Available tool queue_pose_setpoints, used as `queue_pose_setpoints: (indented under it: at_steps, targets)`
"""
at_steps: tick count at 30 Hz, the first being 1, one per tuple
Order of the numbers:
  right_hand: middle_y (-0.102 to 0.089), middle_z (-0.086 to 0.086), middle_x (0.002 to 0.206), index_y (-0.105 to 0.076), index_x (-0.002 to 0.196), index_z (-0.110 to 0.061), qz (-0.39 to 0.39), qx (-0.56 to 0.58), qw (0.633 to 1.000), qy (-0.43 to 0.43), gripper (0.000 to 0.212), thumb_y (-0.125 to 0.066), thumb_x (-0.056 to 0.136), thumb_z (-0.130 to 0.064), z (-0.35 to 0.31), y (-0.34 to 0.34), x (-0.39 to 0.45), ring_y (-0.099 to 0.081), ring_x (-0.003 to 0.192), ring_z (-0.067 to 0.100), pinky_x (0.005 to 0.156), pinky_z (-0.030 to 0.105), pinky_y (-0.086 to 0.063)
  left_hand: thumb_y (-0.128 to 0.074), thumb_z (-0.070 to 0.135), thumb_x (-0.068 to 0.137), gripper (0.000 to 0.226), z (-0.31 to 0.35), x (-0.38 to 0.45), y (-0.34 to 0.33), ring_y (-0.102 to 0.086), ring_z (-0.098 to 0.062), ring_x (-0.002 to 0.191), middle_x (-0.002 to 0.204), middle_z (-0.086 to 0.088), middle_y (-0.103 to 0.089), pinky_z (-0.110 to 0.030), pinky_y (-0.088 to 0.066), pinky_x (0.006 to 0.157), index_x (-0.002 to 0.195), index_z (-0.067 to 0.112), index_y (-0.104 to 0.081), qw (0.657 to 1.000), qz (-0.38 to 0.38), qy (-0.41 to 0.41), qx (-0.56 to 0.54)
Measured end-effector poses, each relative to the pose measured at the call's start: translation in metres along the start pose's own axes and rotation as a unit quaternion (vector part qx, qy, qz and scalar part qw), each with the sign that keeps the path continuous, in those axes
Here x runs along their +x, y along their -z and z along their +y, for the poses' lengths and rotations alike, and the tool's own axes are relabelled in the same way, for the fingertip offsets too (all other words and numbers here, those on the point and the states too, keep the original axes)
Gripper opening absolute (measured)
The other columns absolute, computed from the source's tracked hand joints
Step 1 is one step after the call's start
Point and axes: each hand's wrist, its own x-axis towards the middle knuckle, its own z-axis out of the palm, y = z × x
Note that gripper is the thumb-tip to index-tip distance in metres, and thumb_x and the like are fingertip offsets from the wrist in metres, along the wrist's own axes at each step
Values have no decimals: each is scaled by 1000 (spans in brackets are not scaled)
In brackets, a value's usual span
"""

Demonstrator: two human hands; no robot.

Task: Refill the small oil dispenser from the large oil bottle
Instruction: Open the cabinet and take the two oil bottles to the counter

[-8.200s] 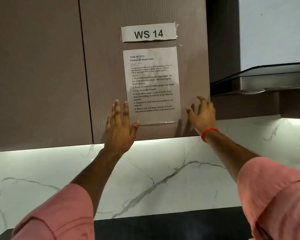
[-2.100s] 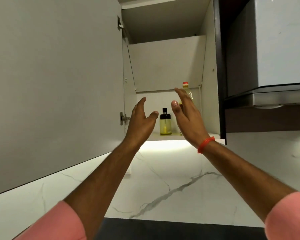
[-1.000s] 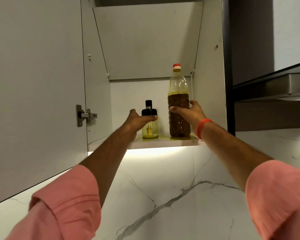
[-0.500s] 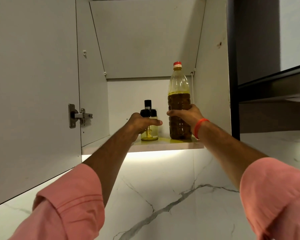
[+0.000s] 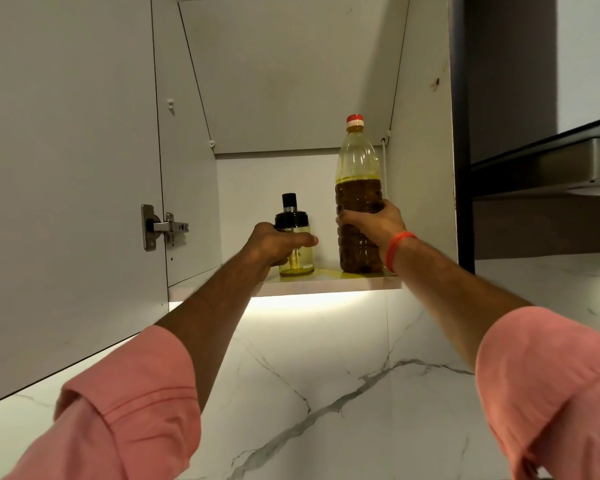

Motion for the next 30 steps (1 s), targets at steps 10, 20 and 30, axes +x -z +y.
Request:
queue_pose_setpoints:
  at_steps: [10, 20, 30]
  targets:
    - [-72, 6, 110, -58, 124, -24, -13, 7, 1000, -2, 77, -92, 55, -28, -18, 15, -31, -72, 98, 32, 92, 53, -57, -89, 23, 77, 51, 17, -34, 9, -69, -23, 101, 112, -11, -69, -30, -59, 79, 118, 11, -62, 1000, -4, -15, -9]
    - [-69, 4, 114, -54, 130, -25, -25, 5, 999, 35, 70, -90, 69, -29, -38, 43, -80, -68, 104, 29, 96, 52, -55, -89, 22, 76, 56, 29, -85, 15, -70, -23, 104, 114, -11, -71, -32, -58, 85, 124, 9, -64, 999, -26, -20, -14]
    - [-69, 0, 112, -55, 130, -24, -54, 0, 998, 40, 68, -90, 71, -26, -30, 65, -126, -67, 97, 20, 73, 33, -52, -88, 24, 76, 46, 15, -128, 7, -71, -25, 104, 111, -11, -74, -33, -58, 86, 116, 16, -68, 997, -57, -44, -24]
